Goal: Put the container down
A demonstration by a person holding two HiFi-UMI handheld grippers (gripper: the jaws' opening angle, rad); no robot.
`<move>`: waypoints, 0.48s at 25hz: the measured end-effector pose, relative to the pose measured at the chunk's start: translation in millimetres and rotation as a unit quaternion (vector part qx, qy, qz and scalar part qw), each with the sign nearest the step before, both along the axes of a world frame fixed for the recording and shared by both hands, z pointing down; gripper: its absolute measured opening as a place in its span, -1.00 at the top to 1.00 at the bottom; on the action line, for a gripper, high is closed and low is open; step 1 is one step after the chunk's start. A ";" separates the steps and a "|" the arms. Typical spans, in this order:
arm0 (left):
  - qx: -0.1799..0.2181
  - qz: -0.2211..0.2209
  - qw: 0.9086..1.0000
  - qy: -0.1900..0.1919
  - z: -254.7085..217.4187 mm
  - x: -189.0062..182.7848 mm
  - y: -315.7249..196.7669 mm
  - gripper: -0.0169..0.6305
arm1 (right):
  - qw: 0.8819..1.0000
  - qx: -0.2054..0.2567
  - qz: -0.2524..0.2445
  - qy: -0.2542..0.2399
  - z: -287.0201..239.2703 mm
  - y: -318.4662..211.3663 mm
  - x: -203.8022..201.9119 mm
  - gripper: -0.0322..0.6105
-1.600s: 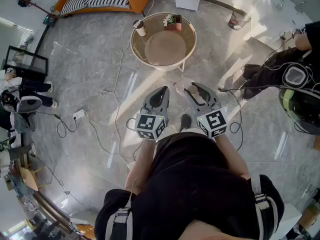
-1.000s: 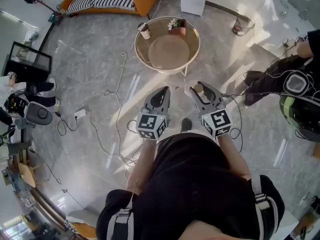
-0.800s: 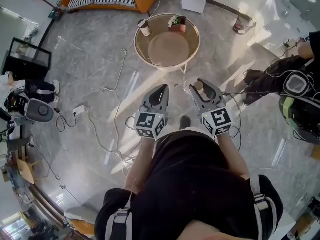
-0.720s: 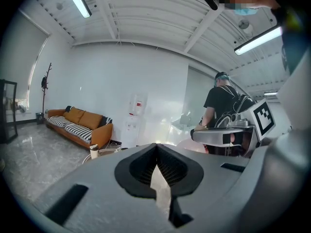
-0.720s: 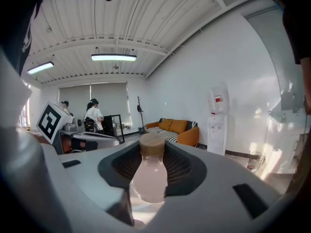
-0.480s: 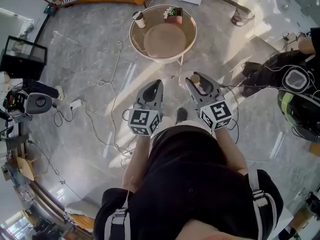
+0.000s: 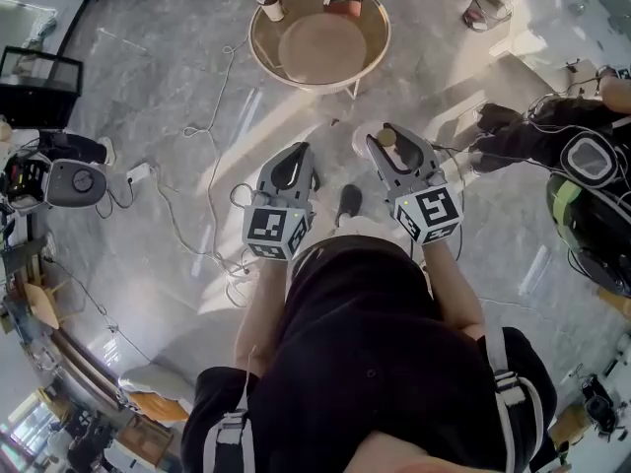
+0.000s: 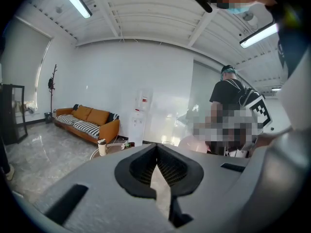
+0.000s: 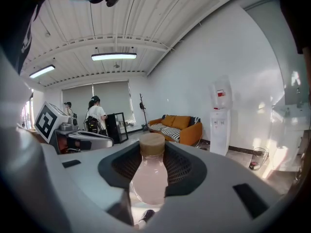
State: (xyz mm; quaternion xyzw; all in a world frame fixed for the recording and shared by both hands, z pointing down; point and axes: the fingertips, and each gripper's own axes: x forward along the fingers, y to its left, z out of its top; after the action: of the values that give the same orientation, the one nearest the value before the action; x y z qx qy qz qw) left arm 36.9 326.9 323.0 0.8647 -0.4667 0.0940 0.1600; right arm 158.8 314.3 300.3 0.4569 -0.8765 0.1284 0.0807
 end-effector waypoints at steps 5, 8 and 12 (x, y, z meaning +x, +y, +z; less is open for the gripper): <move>0.002 -0.011 1.000 0.001 4.0 -12.1 -10.5 0.89 | 1.000 -0.005 0.005 0.006 4.3 -11.8 -5.2 0.46; 0.003 -0.010 1.000 0.005 5.7 -17.5 -28.1 0.89 | 1.000 -0.003 0.009 0.011 3.0 -26.3 -8.6 0.47; 0.006 -0.004 1.000 0.003 7.5 -26.2 -60.0 0.89 | 1.000 0.003 0.016 0.018 0.9 -53.0 -13.9 0.46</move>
State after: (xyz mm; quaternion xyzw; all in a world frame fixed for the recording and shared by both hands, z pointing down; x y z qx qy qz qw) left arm 10.7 266.9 330.5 0.8642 -0.4702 0.0879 0.1563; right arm 144.9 261.3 301.2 0.4732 -0.8680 0.1186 0.0926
